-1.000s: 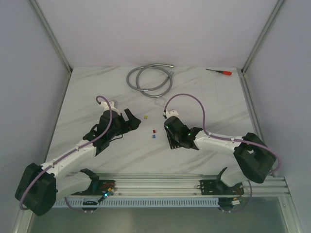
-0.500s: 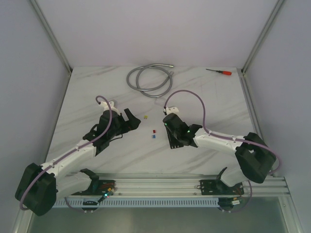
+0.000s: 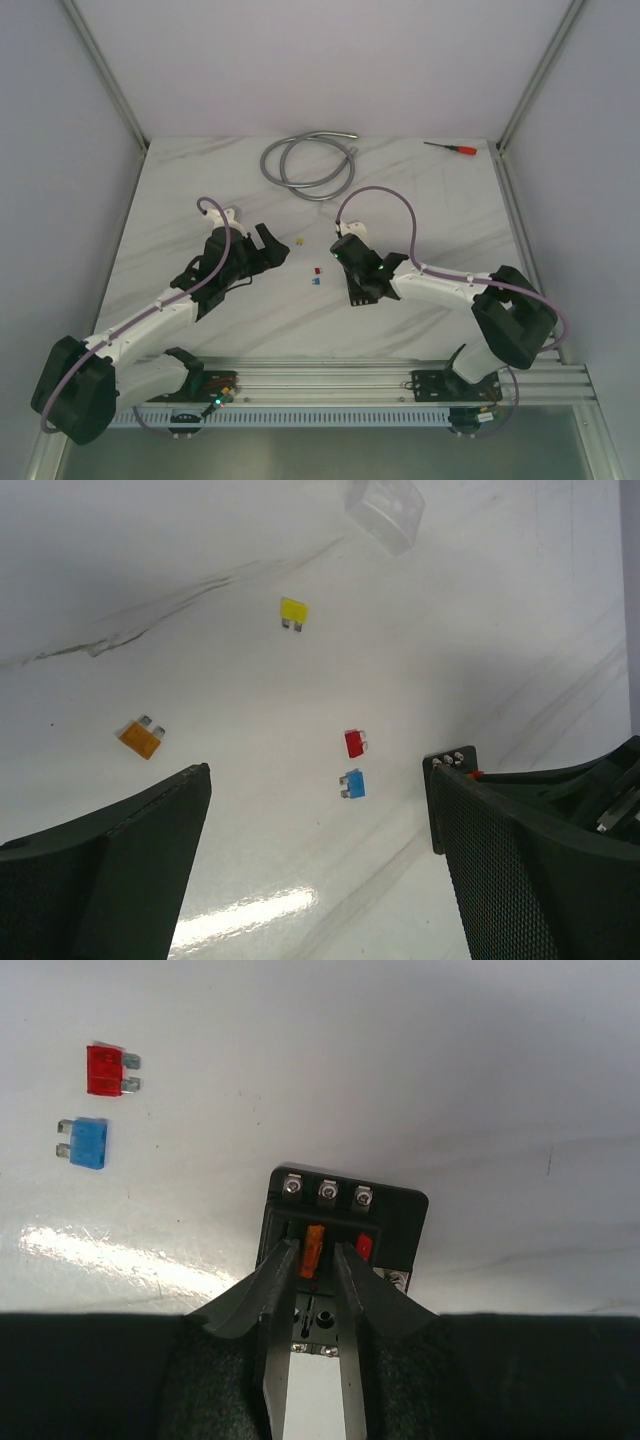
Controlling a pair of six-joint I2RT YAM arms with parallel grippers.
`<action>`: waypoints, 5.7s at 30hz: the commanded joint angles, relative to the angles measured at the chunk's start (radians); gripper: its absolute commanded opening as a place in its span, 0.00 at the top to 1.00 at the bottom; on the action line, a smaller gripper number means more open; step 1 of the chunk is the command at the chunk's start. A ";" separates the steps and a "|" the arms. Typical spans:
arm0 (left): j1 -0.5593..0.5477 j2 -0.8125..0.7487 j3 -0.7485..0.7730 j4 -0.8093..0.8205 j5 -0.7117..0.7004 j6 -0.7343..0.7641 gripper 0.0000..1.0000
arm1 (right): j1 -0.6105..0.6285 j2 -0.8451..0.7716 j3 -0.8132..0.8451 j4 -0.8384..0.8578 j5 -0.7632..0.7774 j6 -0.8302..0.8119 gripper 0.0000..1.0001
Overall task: Snap on the fuse box
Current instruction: Install the fuse at the fuse box base.
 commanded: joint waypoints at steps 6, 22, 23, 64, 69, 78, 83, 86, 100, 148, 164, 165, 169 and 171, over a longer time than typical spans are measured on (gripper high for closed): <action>0.010 -0.015 -0.004 -0.014 -0.004 -0.003 0.00 | 0.004 -0.014 0.033 -0.040 0.059 0.054 0.74; 0.011 -0.023 -0.005 -0.017 -0.004 -0.004 0.00 | -0.012 -0.030 0.032 -0.061 0.064 0.118 0.74; 0.011 -0.023 -0.005 -0.017 -0.004 -0.004 0.00 | -0.016 -0.031 0.030 -0.064 0.064 0.125 0.74; 0.013 -0.009 -0.001 -0.017 0.003 -0.006 0.00 | -0.042 0.007 0.063 -0.069 -0.029 0.143 0.82; 0.013 -0.016 -0.002 -0.018 0.002 -0.008 0.00 | -0.041 0.007 0.061 -0.071 -0.022 0.137 0.83; 0.014 -0.024 -0.004 -0.019 0.002 -0.007 0.00 | -0.043 -0.041 0.097 -0.148 0.036 0.143 0.80; 0.014 -0.017 -0.003 -0.019 0.003 -0.006 0.00 | -0.054 -0.019 0.104 -0.171 0.046 0.157 0.81; 0.014 -0.016 -0.006 -0.020 0.003 -0.005 0.00 | -0.056 0.000 0.112 -0.171 0.041 0.162 0.82; 0.016 -0.011 -0.008 -0.019 0.002 -0.002 0.00 | -0.061 0.056 0.122 -0.146 0.001 0.162 0.84; 0.026 -0.025 -0.011 -0.021 0.005 -0.008 0.00 | -0.098 0.258 0.007 -0.395 -0.162 0.111 1.00; 0.027 -0.013 -0.004 -0.021 0.028 -0.007 0.00 | -0.045 -0.014 0.217 -0.238 -0.180 -0.033 0.80; 0.027 -0.010 -0.005 -0.020 0.029 -0.008 0.00 | -0.045 -0.020 0.217 -0.221 -0.197 -0.047 0.77; 0.027 0.010 -0.002 -0.019 0.029 -0.003 0.00 | -0.045 -0.012 0.195 -0.123 -0.285 -0.131 0.69; 0.034 0.017 -0.006 -0.019 0.032 -0.003 0.00 | -0.046 0.005 0.200 -0.091 -0.311 -0.144 0.68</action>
